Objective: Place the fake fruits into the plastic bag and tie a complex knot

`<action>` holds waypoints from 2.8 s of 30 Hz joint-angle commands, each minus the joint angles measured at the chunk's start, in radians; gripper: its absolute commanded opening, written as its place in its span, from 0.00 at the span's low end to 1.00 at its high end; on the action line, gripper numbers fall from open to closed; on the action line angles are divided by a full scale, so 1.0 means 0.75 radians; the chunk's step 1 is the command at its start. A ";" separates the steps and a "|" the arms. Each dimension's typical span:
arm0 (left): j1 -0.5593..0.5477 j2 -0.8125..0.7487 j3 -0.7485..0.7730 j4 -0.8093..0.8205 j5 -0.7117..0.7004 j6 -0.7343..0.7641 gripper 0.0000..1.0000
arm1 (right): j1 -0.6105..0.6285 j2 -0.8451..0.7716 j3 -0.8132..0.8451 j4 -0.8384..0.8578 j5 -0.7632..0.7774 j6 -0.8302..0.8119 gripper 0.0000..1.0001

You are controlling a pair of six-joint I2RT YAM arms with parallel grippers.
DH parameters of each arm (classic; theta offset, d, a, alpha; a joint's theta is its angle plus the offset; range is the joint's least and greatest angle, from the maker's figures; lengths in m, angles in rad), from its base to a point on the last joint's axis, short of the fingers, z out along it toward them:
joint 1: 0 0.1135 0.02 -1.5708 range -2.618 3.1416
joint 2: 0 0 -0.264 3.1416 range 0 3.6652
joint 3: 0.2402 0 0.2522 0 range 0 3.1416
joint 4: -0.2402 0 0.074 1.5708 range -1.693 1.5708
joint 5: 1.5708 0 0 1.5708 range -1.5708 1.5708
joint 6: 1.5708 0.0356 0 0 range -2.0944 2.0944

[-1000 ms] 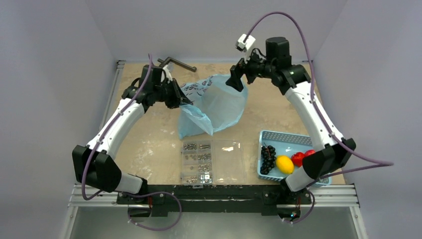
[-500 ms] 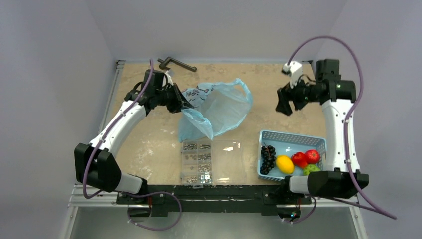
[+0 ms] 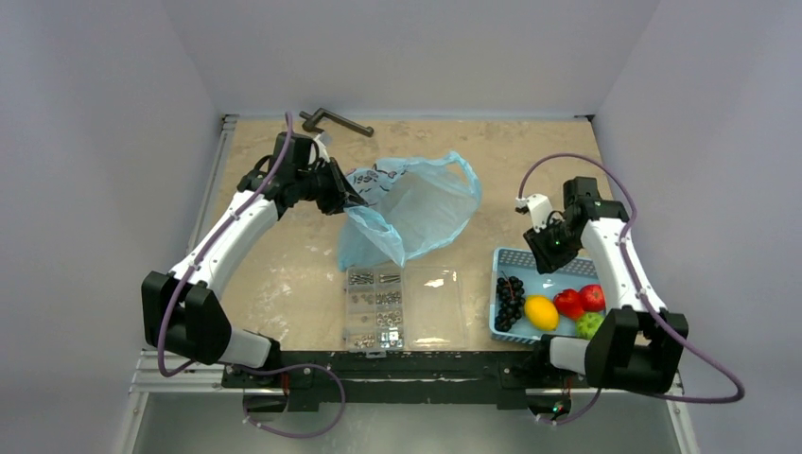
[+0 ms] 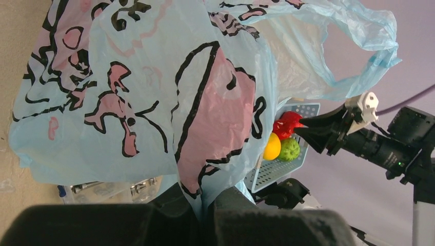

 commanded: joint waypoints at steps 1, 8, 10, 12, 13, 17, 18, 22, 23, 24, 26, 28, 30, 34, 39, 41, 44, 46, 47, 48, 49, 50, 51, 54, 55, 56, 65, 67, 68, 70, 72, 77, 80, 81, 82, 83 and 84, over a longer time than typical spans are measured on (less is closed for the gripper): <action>0.002 -0.012 0.009 0.012 -0.012 0.046 0.00 | -0.001 0.096 -0.031 0.322 0.054 0.047 0.30; 0.004 -0.005 0.019 0.001 -0.024 0.067 0.00 | -0.002 0.381 0.147 0.582 0.064 0.076 0.31; 0.005 0.002 0.027 -0.005 -0.025 0.072 0.00 | -0.002 0.466 0.251 0.625 0.044 0.060 0.31; 0.008 0.011 0.034 -0.008 -0.023 0.077 0.00 | -0.003 0.560 0.379 0.629 0.027 0.054 0.32; 0.008 0.015 0.038 -0.009 -0.026 0.080 0.00 | -0.002 0.601 0.442 0.613 0.017 0.053 0.33; 0.011 0.029 0.051 -0.013 -0.019 0.081 0.00 | -0.002 0.679 0.636 0.471 -0.066 0.054 0.42; 0.012 0.030 0.053 -0.012 -0.018 0.079 0.00 | -0.002 0.665 0.644 0.427 -0.077 0.064 0.48; 0.014 0.036 0.055 -0.003 -0.013 0.070 0.00 | -0.001 0.596 0.563 0.342 -0.169 0.192 0.67; 0.015 0.039 0.054 -0.003 -0.010 0.068 0.00 | -0.001 0.576 0.521 0.360 -0.169 0.239 0.72; 0.015 0.040 0.052 -0.001 -0.009 0.064 0.00 | -0.001 0.553 0.471 0.396 -0.156 0.298 0.75; 0.015 0.041 0.047 0.003 -0.004 0.058 0.00 | 0.000 0.504 0.371 0.483 -0.142 0.390 0.76; 0.015 0.044 0.045 0.006 -0.002 0.057 0.00 | -0.001 0.463 0.283 0.583 -0.112 0.479 0.76; 0.015 0.044 0.046 0.004 -0.003 0.058 0.00 | 0.001 0.438 0.215 0.686 -0.080 0.538 0.76; 0.017 0.048 0.047 0.002 -0.002 0.060 0.00 | 0.001 0.441 0.120 0.861 -0.031 0.611 0.76; 0.019 0.055 0.054 0.000 -0.003 0.063 0.00 | 0.003 0.565 0.082 0.962 -0.011 0.638 0.73; 0.019 0.056 0.057 -0.004 -0.006 0.066 0.00 | 0.001 0.602 0.059 1.004 0.010 0.636 0.72; 0.023 0.057 0.056 -0.009 -0.012 0.070 0.00 | 0.003 0.644 0.041 1.044 0.030 0.622 0.68; 0.025 0.054 0.054 -0.011 -0.013 0.075 0.00 | 0.003 0.674 0.057 1.021 0.013 0.608 0.66; 0.027 0.053 0.050 -0.010 -0.013 0.075 0.00 | 0.003 0.677 0.060 1.012 -0.005 0.606 0.64; 0.028 0.053 0.048 -0.010 -0.013 0.075 0.00 | 0.002 0.671 0.062 0.999 -0.014 0.600 0.59; 0.029 0.055 0.046 -0.009 -0.014 0.074 0.00 | 0.003 0.657 0.069 0.984 -0.017 0.588 0.48; 0.029 0.054 0.045 -0.009 -0.013 0.072 0.00 | 0.000 0.636 0.083 0.958 -0.020 0.576 0.34; 0.029 0.055 0.045 -0.009 -0.012 0.069 0.00 | -0.001 0.613 0.108 0.925 -0.027 0.564 0.20; 0.031 0.053 0.043 -0.005 -0.005 0.060 0.00 | -0.005 0.521 0.203 0.821 -0.062 0.523 0.00; 0.032 0.054 0.043 -0.005 -0.002 0.057 0.00 | -0.006 0.475 0.239 0.791 -0.072 0.514 0.00; 0.031 0.055 0.043 -0.006 0.001 0.052 0.00 | -0.005 0.441 0.278 0.761 -0.086 0.507 0.00; 0.033 0.057 0.043 0.002 0.022 0.031 0.00 | 0.012 0.185 0.619 0.575 -0.487 0.542 0.00; 0.034 0.062 0.043 0.004 0.026 0.032 0.00 | 0.040 0.148 0.673 0.572 -0.596 0.559 0.00; 0.033 0.063 0.043 0.007 0.026 0.031 0.00 | 0.062 0.122 0.698 0.586 -0.646 0.580 0.00; 0.034 0.068 0.043 0.009 0.032 0.029 0.00 | 0.114 0.078 0.730 0.641 -0.756 0.631 0.00; 0.034 0.071 0.043 0.012 0.037 0.028 0.00 | 0.243 0.032 0.731 0.741 -0.799 0.710 0.00; 0.035 0.085 0.038 0.046 0.095 0.011 0.00 | 0.558 0.000 0.648 0.913 -0.702 0.709 0.00; 0.035 0.087 0.023 0.097 0.175 -0.022 0.00 | 0.709 0.008 0.539 1.013 -0.537 0.596 0.00; 0.035 0.086 0.016 0.115 0.203 -0.040 0.00 | 0.749 0.013 0.502 1.061 -0.486 0.572 0.00; 0.035 0.086 0.012 0.135 0.232 -0.061 0.00 | 0.786 0.022 0.476 1.092 -0.427 0.522 0.00; 0.037 0.082 0.004 0.159 0.264 -0.087 0.00 | 0.823 0.030 0.449 1.124 -0.377 0.478 0.00; 0.039 0.079 -0.005 0.185 0.294 -0.110 0.00 | 0.850 0.033 0.407 1.166 -0.312 0.434 0.00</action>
